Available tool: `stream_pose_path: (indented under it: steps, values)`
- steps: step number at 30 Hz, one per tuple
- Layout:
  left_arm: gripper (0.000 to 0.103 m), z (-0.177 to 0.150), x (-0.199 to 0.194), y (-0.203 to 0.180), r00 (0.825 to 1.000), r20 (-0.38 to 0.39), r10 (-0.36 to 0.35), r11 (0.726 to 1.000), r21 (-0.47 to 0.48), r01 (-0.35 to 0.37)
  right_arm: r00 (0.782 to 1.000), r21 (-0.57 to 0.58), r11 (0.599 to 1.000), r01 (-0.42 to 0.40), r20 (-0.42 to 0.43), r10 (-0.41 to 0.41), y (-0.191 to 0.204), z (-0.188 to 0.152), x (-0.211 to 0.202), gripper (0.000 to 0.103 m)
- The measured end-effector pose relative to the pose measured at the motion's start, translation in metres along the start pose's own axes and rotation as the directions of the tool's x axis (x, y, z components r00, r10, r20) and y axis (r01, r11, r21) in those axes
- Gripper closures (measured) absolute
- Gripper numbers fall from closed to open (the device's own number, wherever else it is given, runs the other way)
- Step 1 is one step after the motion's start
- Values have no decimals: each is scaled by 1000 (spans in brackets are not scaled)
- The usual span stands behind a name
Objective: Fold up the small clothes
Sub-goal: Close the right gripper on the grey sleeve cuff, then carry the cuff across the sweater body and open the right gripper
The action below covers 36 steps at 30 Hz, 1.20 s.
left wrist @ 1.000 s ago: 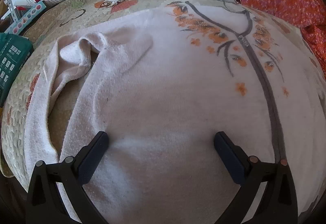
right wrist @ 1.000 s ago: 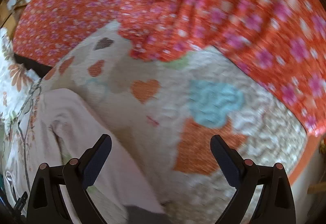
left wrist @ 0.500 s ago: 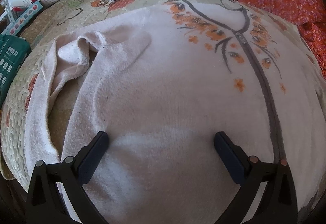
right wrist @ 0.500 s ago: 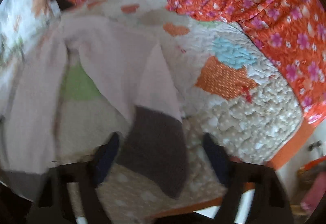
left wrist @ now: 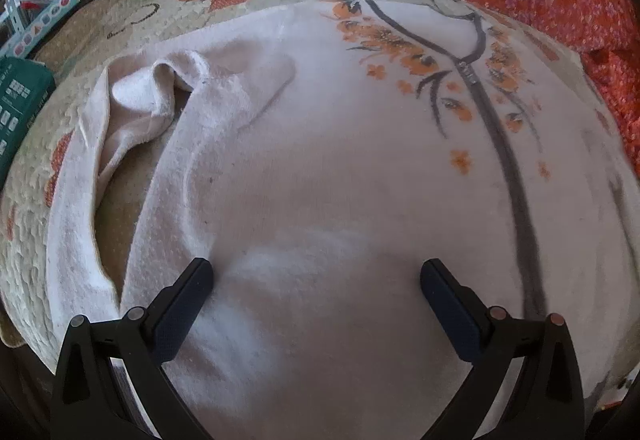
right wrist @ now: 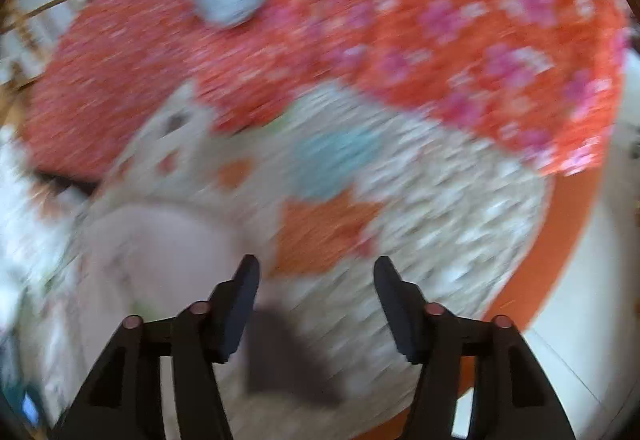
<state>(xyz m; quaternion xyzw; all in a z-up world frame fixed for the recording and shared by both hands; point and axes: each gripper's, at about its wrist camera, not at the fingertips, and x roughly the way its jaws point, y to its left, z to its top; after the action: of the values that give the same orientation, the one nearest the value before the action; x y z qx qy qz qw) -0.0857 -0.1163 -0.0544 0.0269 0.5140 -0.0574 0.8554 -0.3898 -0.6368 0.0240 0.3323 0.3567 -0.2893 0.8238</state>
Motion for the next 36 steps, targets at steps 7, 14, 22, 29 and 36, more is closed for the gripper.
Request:
stream_pose_path:
  steps: [7,14,22,29,36]
  values:
    - [0,-1,-21,-10,996,47,-79,997,20,78,990,-351,932,91,-68,-123,54,-42,19,35]
    - [0,11,-49,4,989,107,-104,995,4,104,982,-322,935,149,-63,-178,38,-32,44,88]
    - [0,59,-90,47,975,205,-88,993,-59,102,981,-27,986,-163,-113,159,40,14,14,92]
    - [0,79,-94,117,967,254,-17,974,-215,74,894,-25,913,-406,-215,392,152,19,31,92]
    - [0,69,-78,168,979,197,-45,935,-336,111,796,-141,825,-548,-392,461,323,-27,85,92]
